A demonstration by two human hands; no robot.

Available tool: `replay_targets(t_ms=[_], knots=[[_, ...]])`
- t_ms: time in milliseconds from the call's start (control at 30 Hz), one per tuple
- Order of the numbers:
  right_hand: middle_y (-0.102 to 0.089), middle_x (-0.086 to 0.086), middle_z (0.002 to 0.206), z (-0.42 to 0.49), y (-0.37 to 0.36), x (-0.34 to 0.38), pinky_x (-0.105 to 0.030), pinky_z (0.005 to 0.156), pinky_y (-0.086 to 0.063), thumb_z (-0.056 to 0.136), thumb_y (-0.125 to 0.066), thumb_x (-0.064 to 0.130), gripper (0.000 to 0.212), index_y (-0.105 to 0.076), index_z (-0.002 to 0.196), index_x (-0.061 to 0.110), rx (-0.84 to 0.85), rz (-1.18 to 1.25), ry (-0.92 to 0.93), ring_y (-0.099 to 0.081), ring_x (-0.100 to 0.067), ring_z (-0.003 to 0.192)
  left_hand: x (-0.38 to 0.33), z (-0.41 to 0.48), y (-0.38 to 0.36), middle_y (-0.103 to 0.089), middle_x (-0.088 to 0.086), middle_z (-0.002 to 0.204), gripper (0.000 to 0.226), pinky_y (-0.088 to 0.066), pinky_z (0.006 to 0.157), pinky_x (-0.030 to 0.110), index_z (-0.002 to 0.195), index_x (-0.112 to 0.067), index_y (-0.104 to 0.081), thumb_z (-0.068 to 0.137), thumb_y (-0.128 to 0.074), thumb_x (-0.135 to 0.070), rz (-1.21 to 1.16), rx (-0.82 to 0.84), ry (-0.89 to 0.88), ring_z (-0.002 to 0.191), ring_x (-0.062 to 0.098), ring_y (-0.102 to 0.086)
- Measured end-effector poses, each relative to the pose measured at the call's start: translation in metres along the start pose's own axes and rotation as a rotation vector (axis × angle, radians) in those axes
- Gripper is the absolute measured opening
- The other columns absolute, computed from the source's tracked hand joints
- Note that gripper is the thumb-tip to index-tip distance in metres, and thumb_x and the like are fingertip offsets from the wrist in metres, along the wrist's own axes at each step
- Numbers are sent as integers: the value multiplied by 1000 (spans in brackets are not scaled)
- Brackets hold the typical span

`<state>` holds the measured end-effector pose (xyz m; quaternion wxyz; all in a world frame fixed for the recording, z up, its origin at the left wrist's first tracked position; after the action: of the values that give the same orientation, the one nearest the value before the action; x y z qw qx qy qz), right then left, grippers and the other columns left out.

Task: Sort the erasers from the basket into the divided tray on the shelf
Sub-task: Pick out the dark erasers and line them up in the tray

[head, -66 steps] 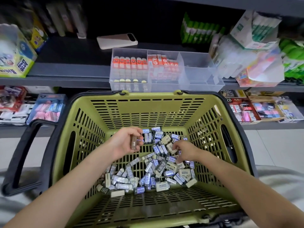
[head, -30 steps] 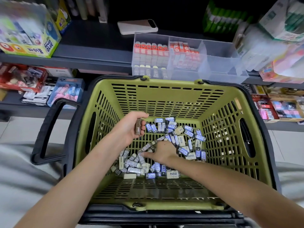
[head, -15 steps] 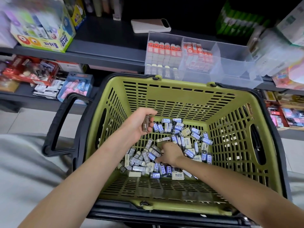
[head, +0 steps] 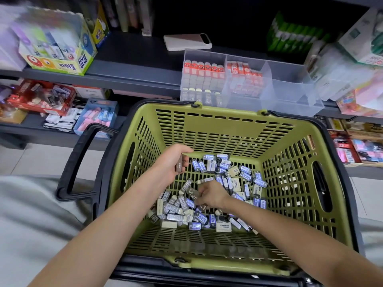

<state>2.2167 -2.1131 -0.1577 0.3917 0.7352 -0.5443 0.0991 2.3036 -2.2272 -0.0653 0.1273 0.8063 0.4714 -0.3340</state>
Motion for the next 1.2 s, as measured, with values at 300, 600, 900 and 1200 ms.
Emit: replay_targets(t_ms=[300,600,900,1200], knots=[[-68,-6,65,-43,59,66,-17,40,-39,75,-74,7,16,-65,87,3,38,829,76,-53,-11,45,3,-4,-18,-59,5,100,81,-46,68,32,125,-17,-44,57,-81,-44,-55,208,-17,79,16,-57],[-59,1,70,-67,96,113,-18,44,-41,80,-72,15,19,-57,92,12,-188,573,347,-51,-7,50,-5,-3,-1,-56,17,99,35,-53,52,29,105,-4,-58,74,-50,10,-421,117,28,64,18,-58],[-55,6,98,-70,96,142,-18,73,-49,101,-31,21,21,-44,118,21,-138,432,708,-56,4,84,-8,-26,-22,-70,15,75,15,-56,50,28,83,-4,-76,76,-65,-12,-400,468,109,61,22,-68],[-59,-6,123,9,46,38,-32,97,-41,90,-57,19,34,-55,123,11,-222,-677,358,-49,-22,117,-35,-32,2,-71,15,76,27,-57,54,33,92,-10,-77,74,-59,0,-490,447,-5,66,24,-70]])
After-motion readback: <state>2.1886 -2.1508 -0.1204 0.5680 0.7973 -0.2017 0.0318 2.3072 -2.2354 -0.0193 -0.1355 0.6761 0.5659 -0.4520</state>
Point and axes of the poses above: each hand's wrist, its own z-axis towards the middle knuckle, its own y-axis out of the back of the hand, x = y × z, the point moved 7 cm from there along z, towards the middle knuckle
